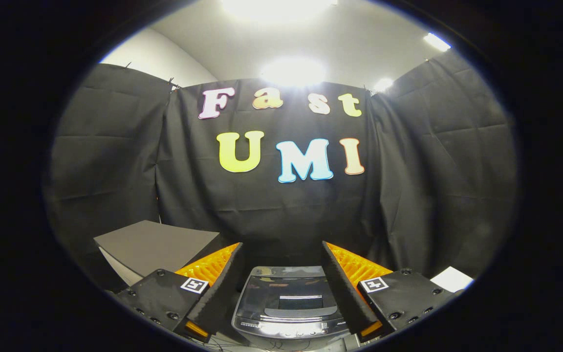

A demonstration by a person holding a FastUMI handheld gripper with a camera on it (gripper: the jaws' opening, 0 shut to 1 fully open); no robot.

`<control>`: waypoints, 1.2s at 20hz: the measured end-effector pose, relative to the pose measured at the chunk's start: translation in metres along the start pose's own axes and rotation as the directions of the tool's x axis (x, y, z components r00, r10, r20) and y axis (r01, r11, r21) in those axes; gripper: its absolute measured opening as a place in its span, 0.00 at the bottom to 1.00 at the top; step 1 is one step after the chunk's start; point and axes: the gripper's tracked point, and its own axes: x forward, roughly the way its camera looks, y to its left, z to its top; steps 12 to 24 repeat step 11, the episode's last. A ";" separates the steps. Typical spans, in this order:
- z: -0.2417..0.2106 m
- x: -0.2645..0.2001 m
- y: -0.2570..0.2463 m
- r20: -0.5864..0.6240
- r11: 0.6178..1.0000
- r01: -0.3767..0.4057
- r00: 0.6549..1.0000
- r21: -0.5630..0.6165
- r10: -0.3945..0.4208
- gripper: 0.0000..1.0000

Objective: Put the clothes into the washing machine and then close the washing machine lid.

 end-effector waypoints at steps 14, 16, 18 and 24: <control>0.015 -0.023 0.003 0.043 1.000 0.027 0.999 0.012 -0.028 0.97; 0.015 -0.023 0.003 0.043 1.000 0.027 0.999 0.012 -0.028 0.97; 0.015 -0.023 0.003 0.043 1.000 0.027 0.999 0.012 -0.028 0.97; 0.015 -0.023 0.003 0.043 1.000 0.027 0.999 0.012 -0.028 0.97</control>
